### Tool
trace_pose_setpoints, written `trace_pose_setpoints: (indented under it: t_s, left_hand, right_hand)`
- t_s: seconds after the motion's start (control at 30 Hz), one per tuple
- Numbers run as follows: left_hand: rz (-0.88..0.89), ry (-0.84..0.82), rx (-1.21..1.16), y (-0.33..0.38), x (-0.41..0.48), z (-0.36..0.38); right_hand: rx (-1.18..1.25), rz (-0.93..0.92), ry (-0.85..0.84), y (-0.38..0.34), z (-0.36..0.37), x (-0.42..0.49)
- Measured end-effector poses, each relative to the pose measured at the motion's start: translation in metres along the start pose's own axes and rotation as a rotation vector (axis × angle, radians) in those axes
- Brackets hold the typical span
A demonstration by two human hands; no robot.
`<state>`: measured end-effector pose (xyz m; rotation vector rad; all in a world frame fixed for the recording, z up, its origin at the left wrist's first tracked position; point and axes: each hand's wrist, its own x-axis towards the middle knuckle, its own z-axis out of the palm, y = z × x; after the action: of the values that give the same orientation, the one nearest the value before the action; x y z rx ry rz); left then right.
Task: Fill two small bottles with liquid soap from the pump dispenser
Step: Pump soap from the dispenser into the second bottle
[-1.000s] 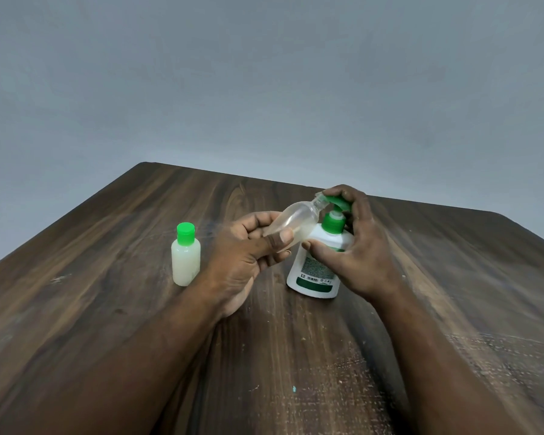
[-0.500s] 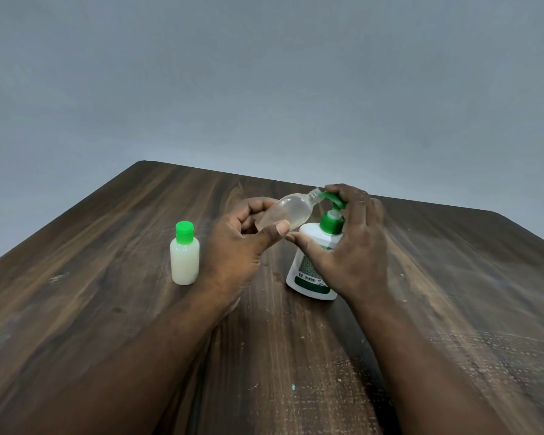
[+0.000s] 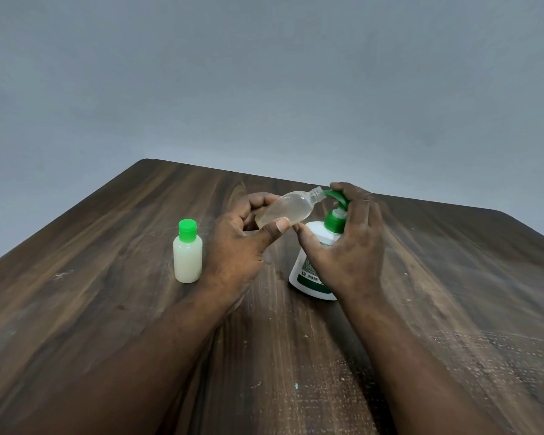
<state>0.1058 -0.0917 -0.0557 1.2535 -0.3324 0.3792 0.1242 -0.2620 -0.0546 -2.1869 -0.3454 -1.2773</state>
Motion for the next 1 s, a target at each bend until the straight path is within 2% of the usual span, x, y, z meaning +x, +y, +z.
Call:
trace_pose_setpoints:
  t_s: [0.33,0.67,1.0]
  left_hand:
    - [0.039,0.004,0.025,-0.0018,0.0009,0.0009]
    - [0.080,0.037,0.195,-0.0059,0.0008,0.0005]
    - [0.075,0.025,0.124,-0.0059,-0.0006,0.0044]
  right_hand:
    - [0.045,-0.011,0.022,0.0033,0.0022,-0.0018]
    - [0.033,0.011,0.010,0.0031,0.0035,-0.0033]
    - [0.056,-0.020,0.034,0.0042,0.0049,-0.0050]
